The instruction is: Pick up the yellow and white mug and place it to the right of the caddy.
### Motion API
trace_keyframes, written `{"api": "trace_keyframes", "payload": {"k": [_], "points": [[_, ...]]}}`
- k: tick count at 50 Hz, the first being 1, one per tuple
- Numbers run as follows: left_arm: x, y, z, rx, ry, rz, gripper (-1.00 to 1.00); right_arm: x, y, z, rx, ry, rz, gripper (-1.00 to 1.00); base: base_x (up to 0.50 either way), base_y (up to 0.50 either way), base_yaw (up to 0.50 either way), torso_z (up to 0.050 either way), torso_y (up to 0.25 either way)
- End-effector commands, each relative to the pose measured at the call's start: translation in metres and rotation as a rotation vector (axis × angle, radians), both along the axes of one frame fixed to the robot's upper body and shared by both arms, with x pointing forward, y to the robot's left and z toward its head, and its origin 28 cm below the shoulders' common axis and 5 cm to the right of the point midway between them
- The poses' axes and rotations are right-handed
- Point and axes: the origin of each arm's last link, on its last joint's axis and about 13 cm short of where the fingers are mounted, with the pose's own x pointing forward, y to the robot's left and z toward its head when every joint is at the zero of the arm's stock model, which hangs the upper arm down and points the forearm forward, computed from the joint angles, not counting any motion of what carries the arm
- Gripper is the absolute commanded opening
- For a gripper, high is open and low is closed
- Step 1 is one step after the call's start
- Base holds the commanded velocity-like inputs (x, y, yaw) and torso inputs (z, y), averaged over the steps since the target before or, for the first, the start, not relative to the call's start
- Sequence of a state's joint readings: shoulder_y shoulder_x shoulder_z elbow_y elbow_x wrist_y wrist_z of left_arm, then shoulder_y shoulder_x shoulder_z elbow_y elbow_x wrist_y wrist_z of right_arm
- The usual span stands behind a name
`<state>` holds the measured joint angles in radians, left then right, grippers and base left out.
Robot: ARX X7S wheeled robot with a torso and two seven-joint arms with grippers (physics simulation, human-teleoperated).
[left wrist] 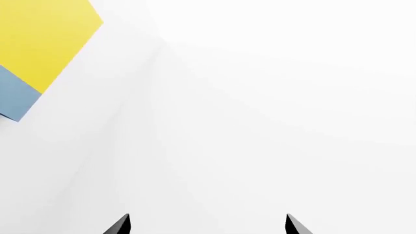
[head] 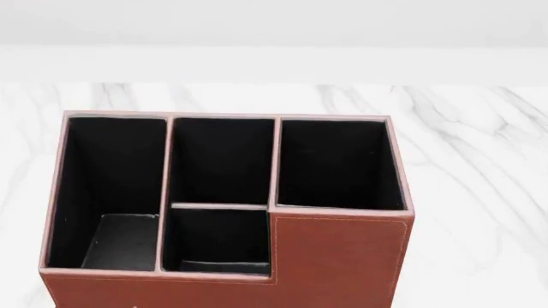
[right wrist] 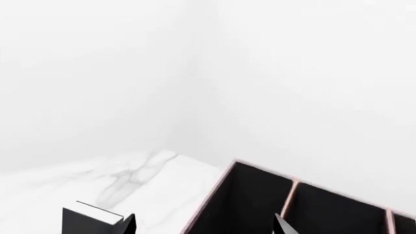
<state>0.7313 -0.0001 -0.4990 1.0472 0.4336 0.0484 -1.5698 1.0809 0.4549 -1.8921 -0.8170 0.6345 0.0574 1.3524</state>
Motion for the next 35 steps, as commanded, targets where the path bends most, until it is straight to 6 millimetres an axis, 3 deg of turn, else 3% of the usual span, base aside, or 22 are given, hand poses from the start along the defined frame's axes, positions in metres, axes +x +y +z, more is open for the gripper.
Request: {"api": "trace_keyframes", "payload": {"k": [1,35], "points": [[-0.001,0.0,0.0,0.001,0.0,-0.001,1.0,0.004,0.006,-0.021,-0.044,0.077,0.046,1.0,0.0,0.0,0.0,0.0,0.0],[-0.001,0.001,0.001,0.001,-0.001,0.001,1.0,-0.01,0.029,-0.06,-0.097,0.17,0.203,1.0,0.0,0.0,0.0,0.0,0.0]]}}
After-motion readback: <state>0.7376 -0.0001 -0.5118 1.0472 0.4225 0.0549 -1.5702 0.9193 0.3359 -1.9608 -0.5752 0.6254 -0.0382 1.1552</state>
